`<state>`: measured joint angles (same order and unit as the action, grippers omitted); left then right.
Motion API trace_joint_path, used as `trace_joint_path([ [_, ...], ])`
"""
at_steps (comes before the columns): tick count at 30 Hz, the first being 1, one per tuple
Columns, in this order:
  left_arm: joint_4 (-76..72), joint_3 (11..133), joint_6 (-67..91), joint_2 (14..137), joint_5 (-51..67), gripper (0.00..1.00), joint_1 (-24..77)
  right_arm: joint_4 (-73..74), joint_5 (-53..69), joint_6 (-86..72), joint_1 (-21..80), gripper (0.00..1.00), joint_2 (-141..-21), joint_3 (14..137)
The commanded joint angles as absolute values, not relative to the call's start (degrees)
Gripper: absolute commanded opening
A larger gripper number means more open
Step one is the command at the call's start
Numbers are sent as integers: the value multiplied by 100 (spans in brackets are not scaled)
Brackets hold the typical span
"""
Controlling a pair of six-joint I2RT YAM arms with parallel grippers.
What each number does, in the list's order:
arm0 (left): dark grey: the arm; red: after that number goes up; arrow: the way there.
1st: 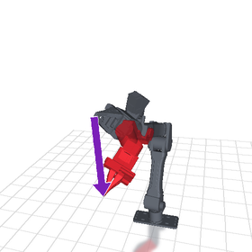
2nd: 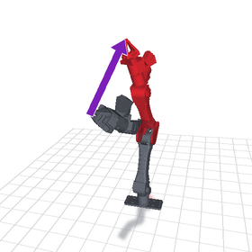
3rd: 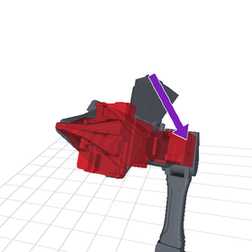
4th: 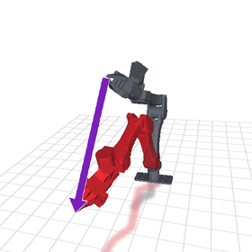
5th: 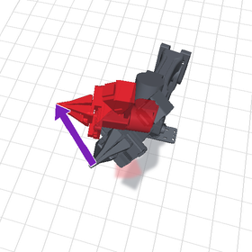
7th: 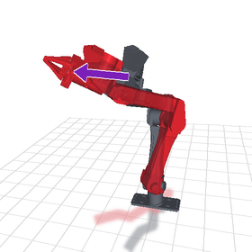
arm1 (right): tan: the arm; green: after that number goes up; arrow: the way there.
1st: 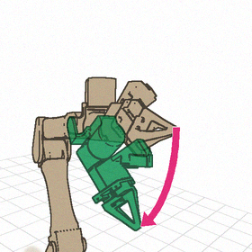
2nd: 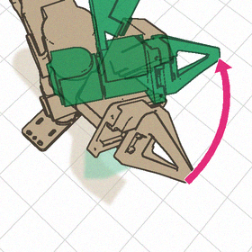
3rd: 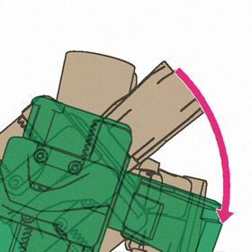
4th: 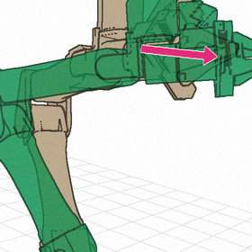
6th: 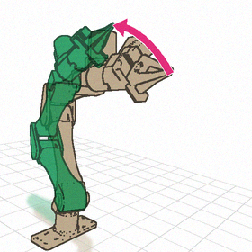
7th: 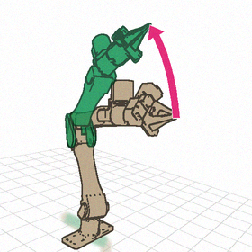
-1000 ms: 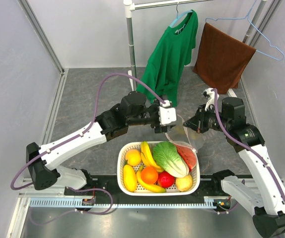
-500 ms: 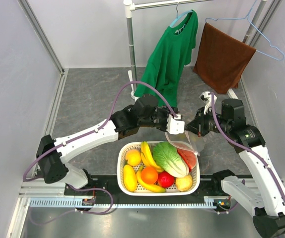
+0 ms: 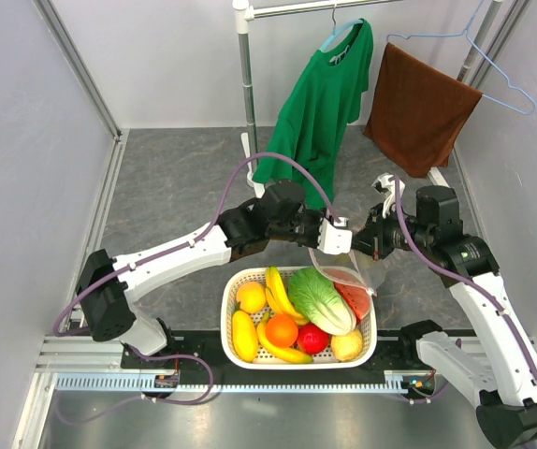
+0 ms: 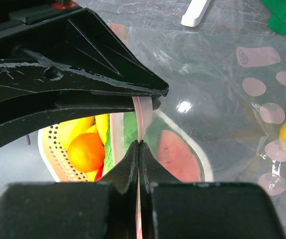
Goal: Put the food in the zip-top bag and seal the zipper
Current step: Adjust the zipper food storage bag at the center of the board.
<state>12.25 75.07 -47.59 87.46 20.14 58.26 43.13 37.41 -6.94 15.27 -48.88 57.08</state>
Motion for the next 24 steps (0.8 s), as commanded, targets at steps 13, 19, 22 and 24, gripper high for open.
trace_joint_path([
  [13,1424,8042,-4183,8754,2364,2,5836,3929,3208,-642,1538,41,-5080,5784],
  [19,1626,8121,-4219,8815,2496,2,5836,3788,3182,-685,1538,40,-5229,5871],
  [22,1687,8139,-4280,8851,2505,2,5845,3806,3199,-677,1538,40,-5256,5932],
  [24,1731,8147,-4307,8885,2496,2,5845,3832,3199,-642,1538,41,-5247,5959],
])
